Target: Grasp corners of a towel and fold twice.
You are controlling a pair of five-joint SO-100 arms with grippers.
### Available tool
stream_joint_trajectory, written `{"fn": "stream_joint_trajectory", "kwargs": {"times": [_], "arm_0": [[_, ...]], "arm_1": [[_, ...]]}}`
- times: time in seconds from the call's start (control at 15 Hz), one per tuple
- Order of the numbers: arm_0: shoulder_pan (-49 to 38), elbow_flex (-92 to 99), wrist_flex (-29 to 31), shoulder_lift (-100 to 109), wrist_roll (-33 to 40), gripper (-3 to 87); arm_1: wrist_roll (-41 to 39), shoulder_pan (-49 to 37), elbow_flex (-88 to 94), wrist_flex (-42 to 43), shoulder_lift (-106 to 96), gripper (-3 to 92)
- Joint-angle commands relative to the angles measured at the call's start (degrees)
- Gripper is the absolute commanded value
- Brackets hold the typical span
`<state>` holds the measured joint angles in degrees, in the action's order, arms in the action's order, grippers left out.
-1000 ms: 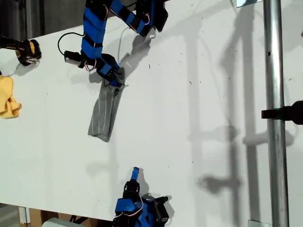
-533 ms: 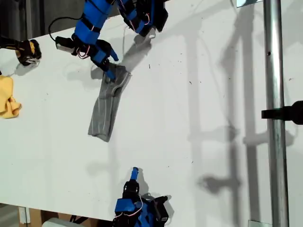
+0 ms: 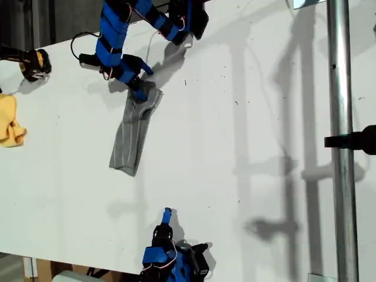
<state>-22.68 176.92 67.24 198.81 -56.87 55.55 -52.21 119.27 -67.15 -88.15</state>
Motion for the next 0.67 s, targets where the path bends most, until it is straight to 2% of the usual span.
{"fn": "stream_joint_trajectory", "kwargs": {"times": [0.0,0.2,0.27,0.4,0.6], "arm_0": [[-0.35,0.09,0.09,0.44,0.18,6.0],[-0.35,0.09,0.09,0.44,0.09,5.9],[-0.26,0.09,0.09,0.44,0.00,5.9],[0.00,0.09,0.18,0.44,-0.26,5.9],[0.09,0.09,0.26,0.44,-0.35,5.9]], "arm_1": [[-0.62,-0.53,-4.31,1.93,3.78,40.4],[-0.35,1.14,-6.59,3.87,4.39,38.3],[-0.18,2.20,-6.77,5.80,3.78,32.8],[0.62,3.52,-7.21,8.44,3.16,14.6],[0.26,3.78,-8.17,9.14,3.60,0.1]]}}
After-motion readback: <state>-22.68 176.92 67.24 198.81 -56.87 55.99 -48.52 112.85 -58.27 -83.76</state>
